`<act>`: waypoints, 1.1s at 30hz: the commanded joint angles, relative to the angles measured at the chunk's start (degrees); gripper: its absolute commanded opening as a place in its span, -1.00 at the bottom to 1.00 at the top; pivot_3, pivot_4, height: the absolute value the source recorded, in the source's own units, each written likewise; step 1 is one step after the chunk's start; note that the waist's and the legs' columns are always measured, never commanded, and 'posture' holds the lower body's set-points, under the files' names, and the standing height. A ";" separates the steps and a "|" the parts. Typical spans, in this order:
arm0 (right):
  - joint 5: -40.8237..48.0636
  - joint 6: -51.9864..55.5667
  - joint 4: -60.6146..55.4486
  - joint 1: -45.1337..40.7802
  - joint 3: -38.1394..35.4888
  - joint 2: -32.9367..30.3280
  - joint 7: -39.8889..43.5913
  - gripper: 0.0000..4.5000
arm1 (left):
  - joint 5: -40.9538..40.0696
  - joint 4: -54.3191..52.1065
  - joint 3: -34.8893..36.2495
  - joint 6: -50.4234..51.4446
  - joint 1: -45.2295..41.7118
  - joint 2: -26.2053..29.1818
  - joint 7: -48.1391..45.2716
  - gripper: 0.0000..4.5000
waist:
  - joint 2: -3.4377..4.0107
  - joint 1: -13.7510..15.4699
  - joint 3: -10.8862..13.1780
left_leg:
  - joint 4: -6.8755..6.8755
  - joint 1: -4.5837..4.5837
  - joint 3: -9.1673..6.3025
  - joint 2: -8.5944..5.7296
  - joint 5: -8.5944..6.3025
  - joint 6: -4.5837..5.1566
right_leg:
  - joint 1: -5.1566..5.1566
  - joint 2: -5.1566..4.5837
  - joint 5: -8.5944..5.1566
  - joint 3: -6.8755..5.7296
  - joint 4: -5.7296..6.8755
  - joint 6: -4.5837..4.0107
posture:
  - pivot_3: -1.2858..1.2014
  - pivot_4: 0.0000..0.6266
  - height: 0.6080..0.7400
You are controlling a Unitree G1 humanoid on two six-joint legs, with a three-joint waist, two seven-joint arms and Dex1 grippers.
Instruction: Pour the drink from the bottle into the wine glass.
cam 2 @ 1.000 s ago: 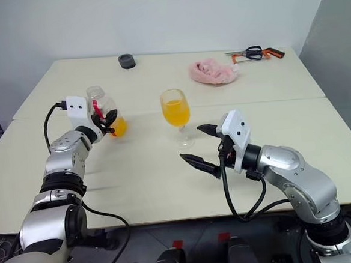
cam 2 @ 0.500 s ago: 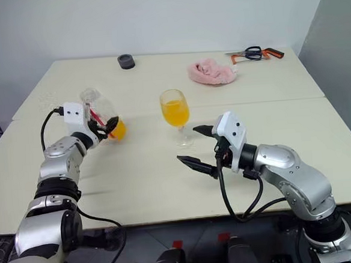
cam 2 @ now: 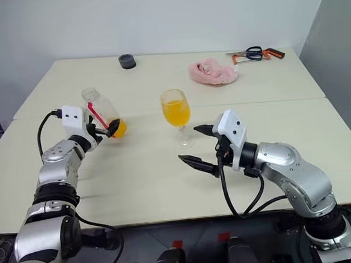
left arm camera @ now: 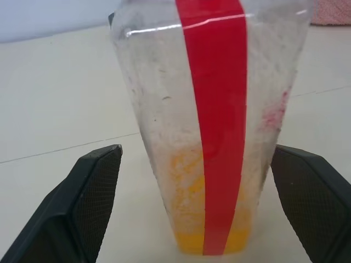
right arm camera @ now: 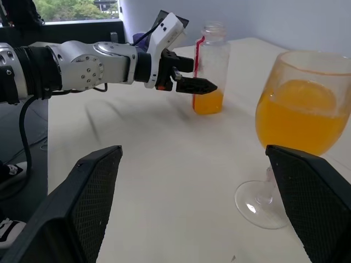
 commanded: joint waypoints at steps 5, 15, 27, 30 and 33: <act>-1.45 -2.29 -2.82 3.86 -1.01 -1.05 0.19 1.00 | -0.38 -5.62 0.46 -1.39 2.21 0.61 -0.06 0.99 | 0.00 0.02 0.00 | 0.00 0.00 0.00 0.00 0.00 0.00 | 0.00 0.00 0.00 0.00 0.00 0.00 | 0.03 -0.52 1.00; -5.00 -9.76 -0.89 9.26 -1.33 -0.63 0.37 1.00 | -1.01 -9.14 1.68 -4.28 6.39 0.73 1.03 0.99 | -0.01 0.03 0.00 | -0.01 0.01 0.03 0.00 0.00 0.00 | 0.00 0.00 0.00 0.03 -0.02 0.00 | 0.03 -0.52 1.00; -15.73 -29.98 10.96 21.83 -2.90 12.68 -10.87 1.00 | -4.46 -26.47 6.35 2.38 21.21 -0.71 6.22 0.99 | -0.05 0.15 -0.04 | -0.05 0.04 0.02 0.06 0.00 0.00 | 0.02 0.01 0.00 0.06 -0.03 0.00 | 0.03 -0.52 1.00; -17.66 -35.42 15.22 23.99 -5.66 16.72 -15.33 1.00 | -3.16 -32.78 7.68 2.41 26.07 -2.05 10.92 0.99 | -0.05 0.18 -0.04 | -0.06 0.07 0.04 0.06 0.00 0.00 | 0.02 0.01 0.00 0.08 -0.02 0.00 | 0.03 -0.52 1.00; -19.17 -39.75 19.09 25.41 -7.66 18.41 -17.46 1.00 | -4.73 -36.70 8.42 4.55 28.92 -3.36 11.98 0.99 | -0.05 0.49 -0.05 | -0.07 0.09 0.06 0.07 0.00 -0.01 | 0.02 0.00 0.00 0.11 -0.02 -0.01 | 0.03 -0.52 1.00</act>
